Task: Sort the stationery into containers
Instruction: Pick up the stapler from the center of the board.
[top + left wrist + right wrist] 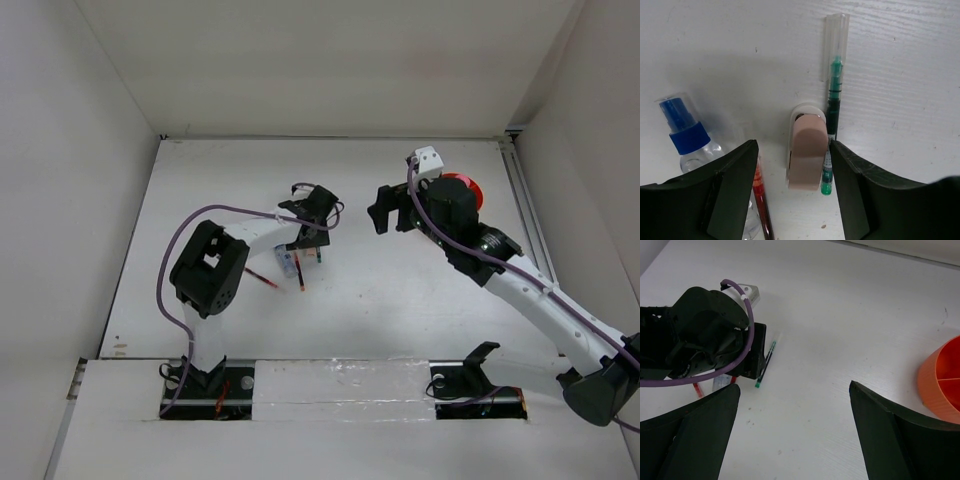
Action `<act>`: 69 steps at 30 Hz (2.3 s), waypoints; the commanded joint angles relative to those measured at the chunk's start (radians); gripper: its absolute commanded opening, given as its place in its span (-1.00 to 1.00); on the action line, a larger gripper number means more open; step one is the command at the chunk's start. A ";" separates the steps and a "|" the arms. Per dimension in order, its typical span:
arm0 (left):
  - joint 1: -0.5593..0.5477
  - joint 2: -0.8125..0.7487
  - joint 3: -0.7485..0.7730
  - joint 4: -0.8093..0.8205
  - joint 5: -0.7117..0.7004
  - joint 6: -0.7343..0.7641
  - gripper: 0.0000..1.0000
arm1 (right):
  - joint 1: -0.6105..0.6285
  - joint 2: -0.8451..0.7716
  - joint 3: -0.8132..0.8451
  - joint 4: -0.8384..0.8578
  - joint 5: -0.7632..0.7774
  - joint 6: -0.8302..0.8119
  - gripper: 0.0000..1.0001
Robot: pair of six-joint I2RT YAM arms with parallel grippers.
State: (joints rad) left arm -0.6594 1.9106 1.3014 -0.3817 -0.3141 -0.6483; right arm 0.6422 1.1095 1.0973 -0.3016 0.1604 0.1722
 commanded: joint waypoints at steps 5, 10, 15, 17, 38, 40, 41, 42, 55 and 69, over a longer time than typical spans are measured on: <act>-0.034 -0.096 -0.037 -0.008 -0.019 -0.022 0.10 | 0.016 -0.010 -0.008 0.056 0.001 -0.010 0.92; -0.034 -0.105 -0.056 -0.017 -0.019 -0.033 -0.02 | 0.025 -0.010 -0.008 0.056 0.001 -0.010 0.92; -0.034 -0.105 -0.076 -0.008 -0.019 -0.033 -0.08 | 0.025 -0.010 -0.008 0.056 0.001 -0.010 0.92; -0.034 -0.105 -0.076 0.001 -0.019 -0.033 -0.10 | 0.025 -0.010 -0.008 0.056 0.001 -0.010 0.92; -0.034 -0.047 -0.096 0.038 0.000 -0.033 -0.42 | 0.043 -0.019 -0.008 0.047 0.019 -0.010 0.92; -0.034 -0.038 -0.096 0.038 0.000 -0.033 -0.40 | 0.043 -0.019 -0.008 0.038 0.019 -0.010 0.92; -0.034 -0.038 -0.096 0.038 0.009 -0.033 -0.37 | 0.043 -0.019 -0.008 0.038 0.019 -0.010 0.92; -0.034 -0.038 -0.096 0.038 0.009 -0.033 -0.35 | 0.043 -0.019 -0.008 0.038 0.019 -0.010 0.92; -0.034 -0.051 -0.105 0.035 0.000 -0.033 -1.00 | 0.043 -0.019 -0.008 0.038 0.019 -0.010 0.92; -0.034 -0.487 -0.197 0.246 0.137 0.085 -1.00 | -0.130 -0.094 -0.106 0.230 -0.296 0.023 0.87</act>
State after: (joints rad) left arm -0.6933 1.5372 1.1324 -0.2707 -0.2913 -0.6289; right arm 0.5716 1.0721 1.0054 -0.2253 0.0174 0.1795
